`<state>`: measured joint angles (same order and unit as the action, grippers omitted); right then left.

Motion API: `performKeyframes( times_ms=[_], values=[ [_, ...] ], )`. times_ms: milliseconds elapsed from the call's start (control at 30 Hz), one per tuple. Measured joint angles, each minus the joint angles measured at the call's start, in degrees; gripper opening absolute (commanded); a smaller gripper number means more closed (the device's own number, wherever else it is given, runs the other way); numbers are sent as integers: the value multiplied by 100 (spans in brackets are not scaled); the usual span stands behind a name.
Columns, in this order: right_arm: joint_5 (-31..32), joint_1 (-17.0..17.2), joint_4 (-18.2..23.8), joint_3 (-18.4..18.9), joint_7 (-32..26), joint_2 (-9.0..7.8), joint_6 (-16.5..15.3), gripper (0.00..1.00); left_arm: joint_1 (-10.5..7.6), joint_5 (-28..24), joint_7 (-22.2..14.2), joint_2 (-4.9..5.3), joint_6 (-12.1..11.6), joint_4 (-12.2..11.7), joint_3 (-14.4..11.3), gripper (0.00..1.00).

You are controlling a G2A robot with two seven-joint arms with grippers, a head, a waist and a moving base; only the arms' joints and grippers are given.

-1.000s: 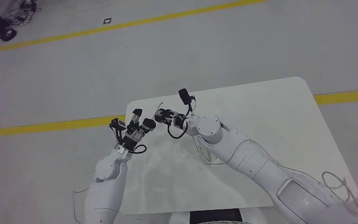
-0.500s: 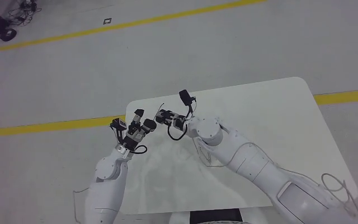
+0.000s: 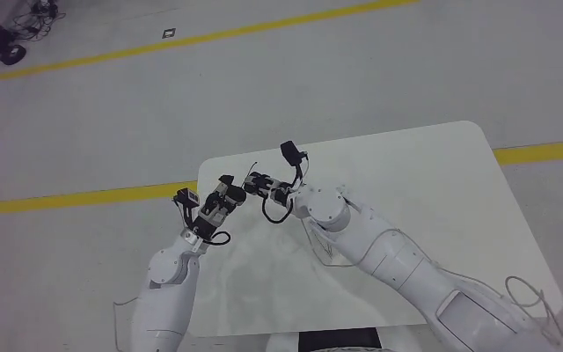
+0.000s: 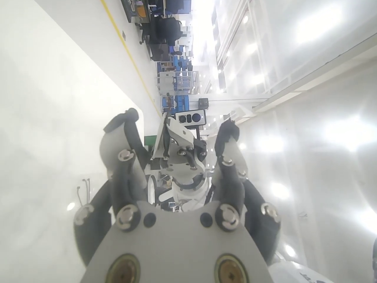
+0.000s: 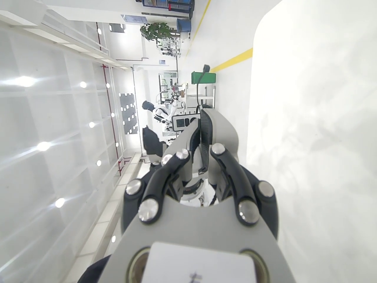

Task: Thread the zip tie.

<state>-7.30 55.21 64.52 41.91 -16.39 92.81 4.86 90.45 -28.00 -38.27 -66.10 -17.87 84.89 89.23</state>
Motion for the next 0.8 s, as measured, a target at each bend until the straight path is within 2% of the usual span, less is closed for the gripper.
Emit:
performKeyframes(
  times_ms=[233,433,600,800],
  values=[
    [202,31,72,39,71,14,64,0,26,11,-34,21,70,-14,-8,34],
    [341,59,113,76,56,23,120,0,27,-13,-54,35,91,-17,-26,19],
    [505,65,113,92,38,29,149,0,12,-28,-50,43,84,-29,-46,24],
    [602,85,119,127,9,41,148,0,-19,-40,-50,53,81,-73,-77,20]
  ],
)
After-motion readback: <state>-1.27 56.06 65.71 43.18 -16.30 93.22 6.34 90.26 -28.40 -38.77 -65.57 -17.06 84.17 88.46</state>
